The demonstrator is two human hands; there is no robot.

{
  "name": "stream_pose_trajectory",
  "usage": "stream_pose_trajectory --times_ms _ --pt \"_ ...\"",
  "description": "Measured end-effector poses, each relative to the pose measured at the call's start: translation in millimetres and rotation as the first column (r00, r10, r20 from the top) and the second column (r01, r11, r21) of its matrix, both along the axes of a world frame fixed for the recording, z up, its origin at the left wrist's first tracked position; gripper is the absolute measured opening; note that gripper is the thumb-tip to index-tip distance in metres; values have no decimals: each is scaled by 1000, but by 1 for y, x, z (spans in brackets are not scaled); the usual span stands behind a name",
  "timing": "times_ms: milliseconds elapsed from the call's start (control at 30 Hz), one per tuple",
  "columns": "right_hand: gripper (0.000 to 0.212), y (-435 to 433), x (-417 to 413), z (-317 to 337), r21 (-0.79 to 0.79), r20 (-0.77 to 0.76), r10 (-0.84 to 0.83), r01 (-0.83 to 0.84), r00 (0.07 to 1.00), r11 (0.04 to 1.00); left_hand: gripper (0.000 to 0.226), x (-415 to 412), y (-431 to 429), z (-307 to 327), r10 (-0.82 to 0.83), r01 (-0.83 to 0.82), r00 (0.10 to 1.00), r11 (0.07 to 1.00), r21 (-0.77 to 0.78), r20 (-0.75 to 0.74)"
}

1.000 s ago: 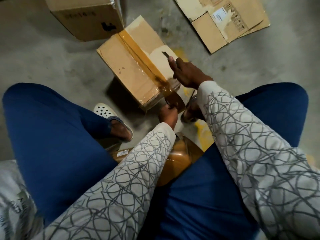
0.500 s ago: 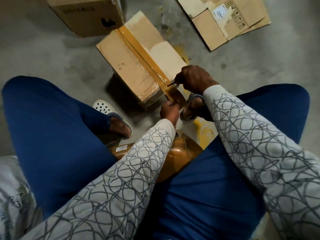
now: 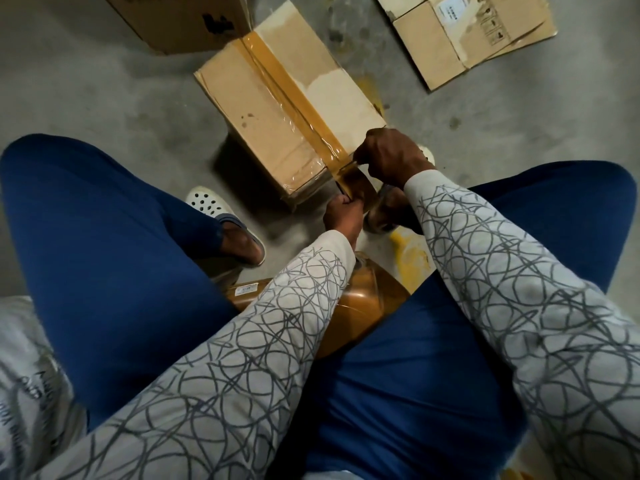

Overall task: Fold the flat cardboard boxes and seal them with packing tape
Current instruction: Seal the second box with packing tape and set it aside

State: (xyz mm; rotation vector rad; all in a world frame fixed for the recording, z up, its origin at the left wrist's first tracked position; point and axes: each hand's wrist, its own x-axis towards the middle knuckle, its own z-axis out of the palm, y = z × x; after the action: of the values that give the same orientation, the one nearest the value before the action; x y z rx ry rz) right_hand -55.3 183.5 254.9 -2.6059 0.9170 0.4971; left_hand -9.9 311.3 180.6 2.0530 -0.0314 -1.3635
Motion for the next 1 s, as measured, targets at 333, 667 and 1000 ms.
stream_pose_trajectory --times_ms 333,667,1000 --pt "30 11 1 -16 -75 -70 -43 38 997 997 39 0 1 -2 -12 11 999 1000 -16 -48" --pt "24 -5 -6 -9 -86 13 -321 321 947 943 21 6 2 -6 -22 21 997 1000 -16 -69" --pt "24 7 6 -14 59 8 -198 197 980 979 23 4 2 -17 15 -17 997 999 -29 -78"
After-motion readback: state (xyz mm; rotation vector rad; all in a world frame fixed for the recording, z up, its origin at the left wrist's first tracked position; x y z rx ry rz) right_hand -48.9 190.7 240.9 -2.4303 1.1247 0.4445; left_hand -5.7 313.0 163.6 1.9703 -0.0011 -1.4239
